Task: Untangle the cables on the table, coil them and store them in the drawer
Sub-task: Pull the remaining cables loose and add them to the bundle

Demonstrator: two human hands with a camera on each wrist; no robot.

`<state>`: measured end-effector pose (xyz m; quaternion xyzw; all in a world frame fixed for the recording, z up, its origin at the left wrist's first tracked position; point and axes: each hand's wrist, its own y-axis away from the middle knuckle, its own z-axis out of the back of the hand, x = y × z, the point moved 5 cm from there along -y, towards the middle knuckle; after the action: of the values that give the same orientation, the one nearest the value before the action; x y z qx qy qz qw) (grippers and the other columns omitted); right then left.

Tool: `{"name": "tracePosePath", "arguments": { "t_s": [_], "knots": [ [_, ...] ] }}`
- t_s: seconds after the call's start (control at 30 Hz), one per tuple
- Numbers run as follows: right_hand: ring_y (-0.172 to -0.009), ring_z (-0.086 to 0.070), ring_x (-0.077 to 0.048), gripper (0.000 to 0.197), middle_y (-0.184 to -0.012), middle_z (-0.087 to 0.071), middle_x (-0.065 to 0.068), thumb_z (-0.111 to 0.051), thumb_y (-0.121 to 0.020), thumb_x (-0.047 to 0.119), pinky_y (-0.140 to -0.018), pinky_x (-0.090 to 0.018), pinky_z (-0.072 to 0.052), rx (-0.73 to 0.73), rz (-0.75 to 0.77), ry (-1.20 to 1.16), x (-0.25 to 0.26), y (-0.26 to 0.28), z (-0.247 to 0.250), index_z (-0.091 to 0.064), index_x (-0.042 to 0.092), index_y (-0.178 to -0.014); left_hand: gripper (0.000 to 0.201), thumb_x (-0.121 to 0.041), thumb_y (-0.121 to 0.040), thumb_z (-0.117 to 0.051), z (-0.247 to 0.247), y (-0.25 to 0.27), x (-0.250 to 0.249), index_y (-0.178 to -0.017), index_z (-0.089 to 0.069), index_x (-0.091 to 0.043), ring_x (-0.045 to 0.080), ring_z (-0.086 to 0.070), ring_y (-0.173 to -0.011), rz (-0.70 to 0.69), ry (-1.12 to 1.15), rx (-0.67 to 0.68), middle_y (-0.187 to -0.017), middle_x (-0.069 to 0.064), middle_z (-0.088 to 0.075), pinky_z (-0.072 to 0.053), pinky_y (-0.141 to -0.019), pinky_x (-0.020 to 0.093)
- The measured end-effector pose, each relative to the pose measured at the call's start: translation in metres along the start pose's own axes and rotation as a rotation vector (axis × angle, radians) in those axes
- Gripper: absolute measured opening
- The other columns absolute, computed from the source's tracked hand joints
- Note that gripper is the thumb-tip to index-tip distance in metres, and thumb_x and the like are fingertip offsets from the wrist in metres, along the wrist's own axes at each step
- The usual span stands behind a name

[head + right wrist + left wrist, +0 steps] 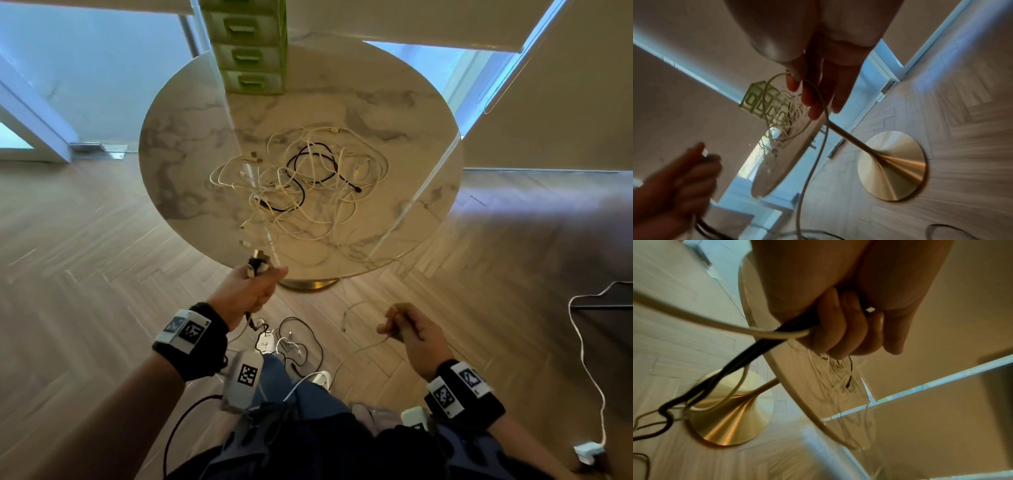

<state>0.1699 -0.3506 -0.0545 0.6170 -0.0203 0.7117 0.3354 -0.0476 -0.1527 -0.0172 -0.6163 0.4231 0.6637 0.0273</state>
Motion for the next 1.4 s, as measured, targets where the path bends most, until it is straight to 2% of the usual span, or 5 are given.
{"name": "tracePosePath", "arguments": {
  "t_s": [0.2, 0.47, 0.77, 1.1, 1.4],
  "knots": [
    [-0.078, -0.069, -0.026, 0.025, -0.07, -0.06, -0.006, -0.03, -0.099, 0.003, -0.073, -0.031, -0.057, -0.081, 0.027, -0.211, 0.044, 0.007, 0.005, -0.052, 0.01, -0.089, 0.023, -0.03, -0.092, -0.058, -0.039, -0.004, 0.022, -0.07, -0.063, -0.022, 0.006, -0.026, -0.042, 0.084, -0.184, 0.081, -0.053, -0.005, -0.035, -0.019, -0.038, 0.017],
    [-0.079, -0.07, -0.024, 0.025, -0.075, -0.062, -0.011, -0.037, -0.097, 0.004, -0.081, -0.041, -0.057, 0.005, 0.038, -0.056, 0.046, 0.019, -0.005, -0.058, 0.014, -0.091, 0.037, -0.051, -0.081, -0.063, -0.097, -0.023, 0.007, -0.069, -0.05, -0.019, 0.005, -0.022, -0.035, 0.134, -0.073, 0.105, -0.042, -0.008, -0.032, -0.015, -0.035, 0.018],
    [-0.077, -0.07, -0.022, 0.024, -0.074, -0.062, -0.008, -0.037, -0.098, 0.007, -0.078, -0.037, -0.057, -0.205, 0.021, -0.131, 0.04, 0.024, 0.01, -0.058, 0.017, -0.09, 0.026, -0.019, -0.085, -0.067, -0.1, -0.045, 0.03, -0.066, -0.051, -0.017, 0.004, -0.023, -0.032, 0.237, -0.09, 0.053, -0.047, -0.007, -0.041, -0.016, -0.032, 0.014],
    [-0.075, -0.071, -0.023, 0.022, -0.076, -0.061, -0.011, -0.035, -0.099, 0.008, -0.067, -0.028, -0.057, -0.321, -0.019, -0.273, 0.04, 0.012, 0.016, -0.055, 0.013, -0.092, 0.012, -0.009, -0.085, -0.063, -0.104, -0.032, 0.029, -0.074, -0.061, -0.012, 0.005, -0.028, -0.038, 0.152, -0.221, 0.348, -0.063, 0.003, -0.061, -0.017, -0.035, 0.016],
    [-0.087, -0.065, -0.006, 0.034, -0.089, -0.068, 0.01, -0.047, -0.093, 0.004, -0.084, -0.023, -0.052, 0.204, 0.3, 0.284, 0.035, 0.035, -0.017, -0.063, 0.033, -0.094, 0.012, -0.019, -0.095, -0.053, -0.08, -0.053, 0.021, -0.086, -0.055, -0.012, 0.004, -0.028, -0.039, 0.087, -0.089, -0.002, -0.059, -0.001, -0.039, -0.022, -0.035, 0.015]
  ]
}}
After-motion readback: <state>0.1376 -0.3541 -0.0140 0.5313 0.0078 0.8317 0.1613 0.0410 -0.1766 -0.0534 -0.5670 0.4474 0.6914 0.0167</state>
